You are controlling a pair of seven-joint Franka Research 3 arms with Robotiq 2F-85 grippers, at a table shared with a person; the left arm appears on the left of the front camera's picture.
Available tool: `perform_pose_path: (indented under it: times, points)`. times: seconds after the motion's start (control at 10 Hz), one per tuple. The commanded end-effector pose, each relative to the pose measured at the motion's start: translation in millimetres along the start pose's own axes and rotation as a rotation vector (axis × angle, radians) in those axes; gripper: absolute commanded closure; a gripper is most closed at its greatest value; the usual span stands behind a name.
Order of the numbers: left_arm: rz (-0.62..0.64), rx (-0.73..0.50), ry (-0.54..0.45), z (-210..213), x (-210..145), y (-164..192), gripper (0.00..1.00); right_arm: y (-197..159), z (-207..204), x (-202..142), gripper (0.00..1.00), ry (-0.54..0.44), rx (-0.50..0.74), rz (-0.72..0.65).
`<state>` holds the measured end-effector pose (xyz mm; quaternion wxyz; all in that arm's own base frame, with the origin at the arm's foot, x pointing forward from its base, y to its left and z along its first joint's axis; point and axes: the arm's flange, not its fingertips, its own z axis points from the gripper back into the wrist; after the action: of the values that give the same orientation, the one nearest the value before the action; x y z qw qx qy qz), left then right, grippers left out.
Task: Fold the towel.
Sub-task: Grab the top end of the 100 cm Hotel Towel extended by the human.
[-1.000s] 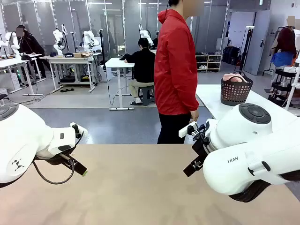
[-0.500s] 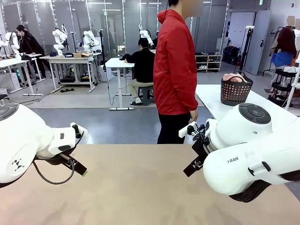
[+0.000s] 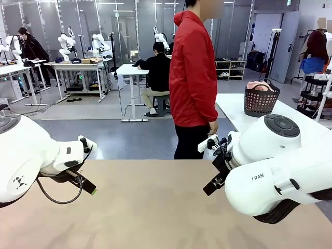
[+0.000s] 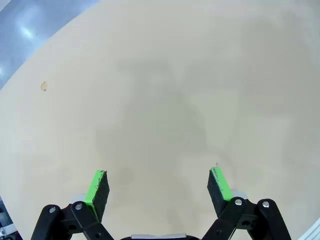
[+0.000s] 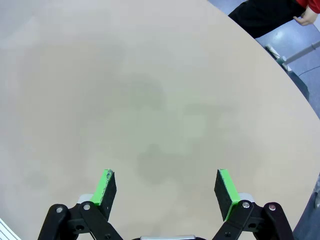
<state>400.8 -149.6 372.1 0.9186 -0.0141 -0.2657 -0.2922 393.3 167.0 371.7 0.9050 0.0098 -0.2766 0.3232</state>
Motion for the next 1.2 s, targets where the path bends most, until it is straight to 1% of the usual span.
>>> perform_pose_path:
  times: [0.0, 0.1, 0.2, 0.3, 0.4, 0.5, 0.6, 0.7, 0.8, 0.9, 1.0, 1.1]
  points:
    - [-0.045, -0.060, -0.060, 33.7, 20.9, 3.7, 0.00, -4.6, 33.7, 24.5, 0.00, -0.048, 0.064, -0.004]
    - [0.003, -0.138, -0.057, 69.0, 36.2, 17.2, 0.00, -15.7, 64.8, 39.9, 0.00, -0.070, 0.137, -0.051]
    - [0.110, -0.308, -0.060, 105.6, 45.5, 38.0, 0.00, -33.3, 95.0, 50.1, 0.00, -0.081, 0.197, -0.092]
    - [0.156, -0.428, -0.070, 137.4, 47.0, 60.7, 0.00, -54.7, 123.7, 55.3, 0.00, -0.082, 0.248, -0.141]
    - [0.230, -0.567, -0.088, 166.9, 42.2, 87.0, 0.00, -79.9, 152.7, 54.0, 0.00, -0.100, 0.367, -0.202]
    - [0.291, -0.670, -0.102, 184.3, 32.4, 110.1, 0.00, -102.8, 171.2, 44.3, 0.00, -0.107, 0.508, -0.248]
    - [0.320, -0.780, -0.100, 194.6, 17.4, 132.5, 0.00, -127.2, 184.3, 28.4, 0.00, -0.146, 0.633, -0.307]
    - [0.375, -0.930, -0.129, 200.8, -5.0, 162.4, 0.00, -155.6, 195.5, 2.4, 0.00, -0.199, 0.782, -0.364]
    - [0.415, -0.999, -0.158, 202.5, -23.9, 182.0, 0.00, -180.1, 202.4, -25.7, 0.00, -0.256, 0.889, -0.408]
    - [0.480, -1.046, -0.194, 200.8, -56.3, 213.4, 0.00, -203.3, 210.3, -58.1, 0.00, -0.308, 0.952, -0.443]
    - [0.493, -1.133, -0.266, 205.2, -88.5, 234.2, 0.00, -220.6, 216.7, -86.9, 0.00, -0.346, 0.984, -0.481]
    - [0.519, -1.179, -0.347, 208.7, -116.5, 252.2, 0.00, -237.7, 222.1, -118.5, 0.00, -0.387, 0.999, -0.522]
